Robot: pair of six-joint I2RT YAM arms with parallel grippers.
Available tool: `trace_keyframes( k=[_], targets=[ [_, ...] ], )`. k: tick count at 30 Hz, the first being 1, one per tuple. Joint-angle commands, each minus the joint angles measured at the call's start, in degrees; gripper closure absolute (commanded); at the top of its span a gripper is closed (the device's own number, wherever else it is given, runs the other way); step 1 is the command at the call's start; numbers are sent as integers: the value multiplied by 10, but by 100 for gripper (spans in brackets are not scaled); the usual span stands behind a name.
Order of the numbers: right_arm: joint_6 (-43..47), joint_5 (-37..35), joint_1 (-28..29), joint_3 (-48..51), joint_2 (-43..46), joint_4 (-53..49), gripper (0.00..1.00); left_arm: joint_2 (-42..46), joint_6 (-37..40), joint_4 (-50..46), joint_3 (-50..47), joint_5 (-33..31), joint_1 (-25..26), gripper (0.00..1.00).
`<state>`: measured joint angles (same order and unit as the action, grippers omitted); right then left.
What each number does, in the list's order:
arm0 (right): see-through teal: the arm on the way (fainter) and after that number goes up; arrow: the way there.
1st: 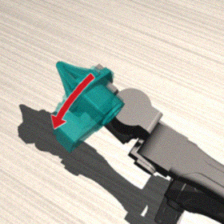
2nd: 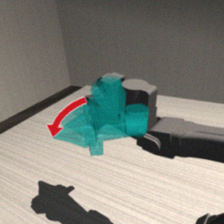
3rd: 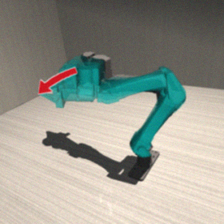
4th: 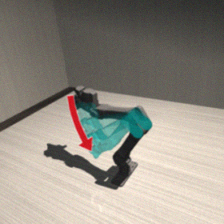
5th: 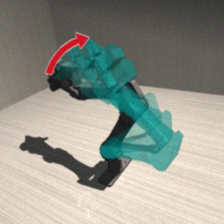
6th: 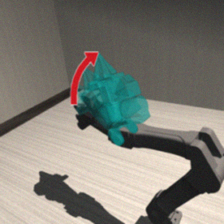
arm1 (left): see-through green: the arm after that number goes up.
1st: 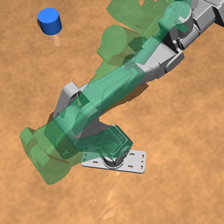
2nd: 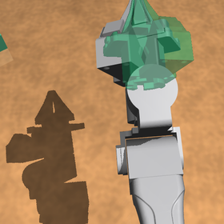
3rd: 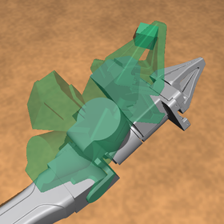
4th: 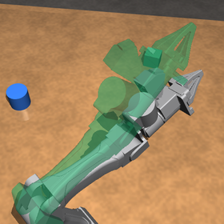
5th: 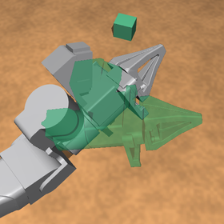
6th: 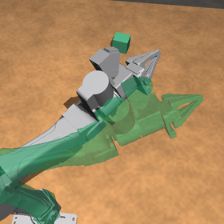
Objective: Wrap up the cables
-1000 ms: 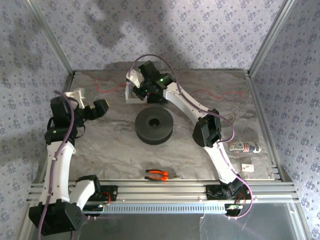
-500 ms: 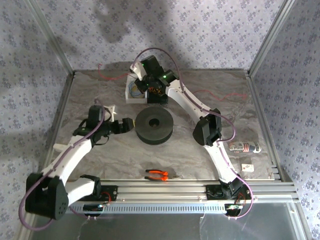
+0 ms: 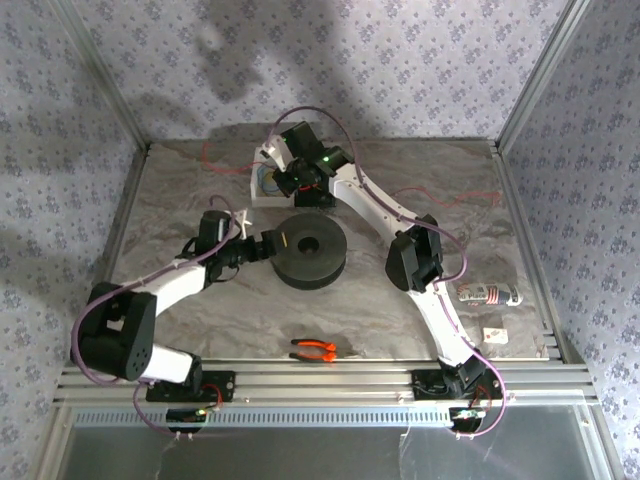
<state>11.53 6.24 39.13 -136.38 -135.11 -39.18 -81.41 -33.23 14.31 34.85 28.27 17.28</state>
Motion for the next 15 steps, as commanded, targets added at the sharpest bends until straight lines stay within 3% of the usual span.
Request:
trace_keyframes(
  k=[1,10,15],
  targets=[
    [-8,-6,2,4,20,1,100,-21,-30,101,-6,47,6,5],
    [-8,-2,2,3,18,-1,100,-81,-48,140,-1,61,20,13],
    [-8,-1,2,5,15,-2,100,-106,-56,149,4,64,24,23]
  ],
)
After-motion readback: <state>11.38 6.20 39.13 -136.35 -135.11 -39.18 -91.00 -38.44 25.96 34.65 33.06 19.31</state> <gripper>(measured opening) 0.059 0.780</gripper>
